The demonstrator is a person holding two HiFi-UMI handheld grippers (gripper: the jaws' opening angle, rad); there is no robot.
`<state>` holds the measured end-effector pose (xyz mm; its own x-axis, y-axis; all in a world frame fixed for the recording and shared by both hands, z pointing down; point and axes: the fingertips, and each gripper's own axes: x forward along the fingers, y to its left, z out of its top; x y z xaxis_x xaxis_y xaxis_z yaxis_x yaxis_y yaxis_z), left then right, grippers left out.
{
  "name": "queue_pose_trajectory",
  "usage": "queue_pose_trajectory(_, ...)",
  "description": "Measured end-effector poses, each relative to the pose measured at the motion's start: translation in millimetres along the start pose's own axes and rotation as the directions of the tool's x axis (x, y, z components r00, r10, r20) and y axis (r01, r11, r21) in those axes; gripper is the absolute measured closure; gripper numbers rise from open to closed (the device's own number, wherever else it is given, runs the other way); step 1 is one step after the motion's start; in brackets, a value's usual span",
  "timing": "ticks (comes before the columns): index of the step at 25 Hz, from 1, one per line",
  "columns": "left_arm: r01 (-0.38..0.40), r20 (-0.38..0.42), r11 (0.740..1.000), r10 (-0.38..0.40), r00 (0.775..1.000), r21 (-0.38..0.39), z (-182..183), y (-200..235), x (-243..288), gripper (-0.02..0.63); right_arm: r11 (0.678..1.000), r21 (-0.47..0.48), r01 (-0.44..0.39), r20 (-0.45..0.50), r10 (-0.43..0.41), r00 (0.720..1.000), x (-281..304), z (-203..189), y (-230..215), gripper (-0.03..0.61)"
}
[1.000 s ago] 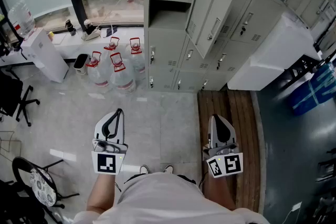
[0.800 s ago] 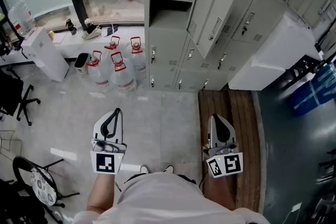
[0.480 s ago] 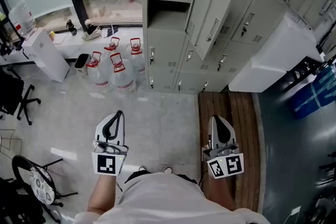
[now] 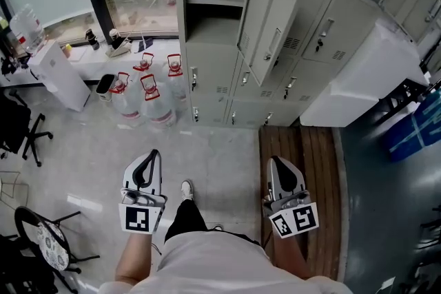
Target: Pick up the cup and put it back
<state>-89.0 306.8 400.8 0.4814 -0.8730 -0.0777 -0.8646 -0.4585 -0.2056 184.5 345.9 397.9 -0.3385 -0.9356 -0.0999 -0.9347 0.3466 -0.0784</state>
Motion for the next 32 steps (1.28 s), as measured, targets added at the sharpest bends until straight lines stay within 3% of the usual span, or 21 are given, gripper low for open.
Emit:
queue_pose_trajectory(6,0.044,-0.018,0.998,-0.044,0.999,-0.034,-37.5,18.7,64.1,0.592,0.999,0.001,0.044,-0.036,-0.044,0.998,53.4,-25.7,-28.0,0.561)
queue_pose_trajectory(11,0.080,-0.043,0.996,-0.082,0.996,-0.050,-60.0,72.4,141.6,0.592,0.996,0.012,0.084,-0.058,-0.083,0.995,139.5,-33.8,-49.5,0.561)
queue_pose_trajectory(19,0.165,0.027,0.983,-0.163,0.986,-0.081,-63.9,153.8,259.9,0.592,0.991,-0.022,0.129,-0.064,-0.130,0.989,270.2,-20.0,-62.0,0.561)
queue_pose_trajectory(26,0.227,0.047,0.963,-0.223,0.974,-0.147,-80.9,161.7,312.1,0.592,0.985,-0.046,0.169,-0.103,-0.172,0.980,313.0,-22.6,-76.7,0.561)
queue_pose_trajectory(32,0.222,0.065,0.965,-0.215,0.974,-0.141,-77.1,156.9,331.6,0.592,0.993,-0.040,0.107,-0.076,-0.109,0.991,349.3,-19.0,-89.9,0.561)
